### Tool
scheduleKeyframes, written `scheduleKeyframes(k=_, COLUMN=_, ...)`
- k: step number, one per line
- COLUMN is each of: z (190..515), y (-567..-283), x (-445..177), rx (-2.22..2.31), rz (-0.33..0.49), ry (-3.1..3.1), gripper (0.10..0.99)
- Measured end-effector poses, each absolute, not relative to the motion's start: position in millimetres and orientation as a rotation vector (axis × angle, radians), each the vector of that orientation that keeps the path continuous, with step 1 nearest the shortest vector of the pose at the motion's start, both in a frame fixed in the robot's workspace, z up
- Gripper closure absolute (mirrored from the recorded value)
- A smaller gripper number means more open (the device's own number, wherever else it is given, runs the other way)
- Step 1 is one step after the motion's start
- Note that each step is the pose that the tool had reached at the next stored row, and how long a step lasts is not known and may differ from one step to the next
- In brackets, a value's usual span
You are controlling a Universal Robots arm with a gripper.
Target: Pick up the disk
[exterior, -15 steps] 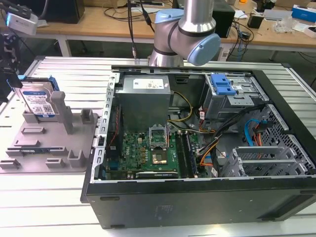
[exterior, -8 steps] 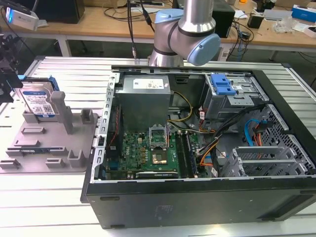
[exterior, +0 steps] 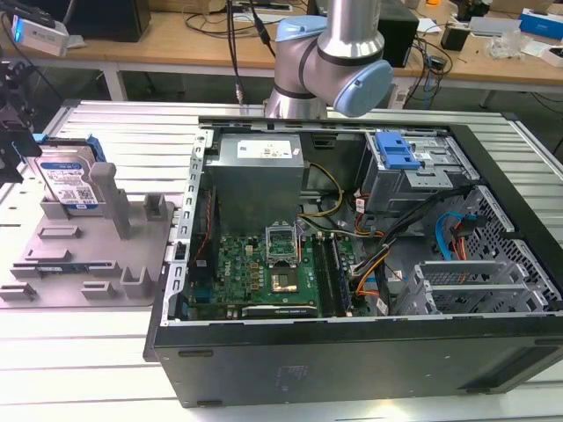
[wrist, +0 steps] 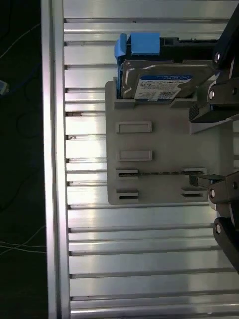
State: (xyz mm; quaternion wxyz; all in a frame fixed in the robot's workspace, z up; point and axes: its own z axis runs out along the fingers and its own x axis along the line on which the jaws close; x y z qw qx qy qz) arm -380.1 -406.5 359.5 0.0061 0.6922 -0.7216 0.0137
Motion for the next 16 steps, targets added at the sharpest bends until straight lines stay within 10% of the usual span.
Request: scheduleKeyframes(k=16, z=358.1, y=-384.5, x=-381.4, rx=2.160, rz=0.032, ry=-2.274, gripper=0.545)
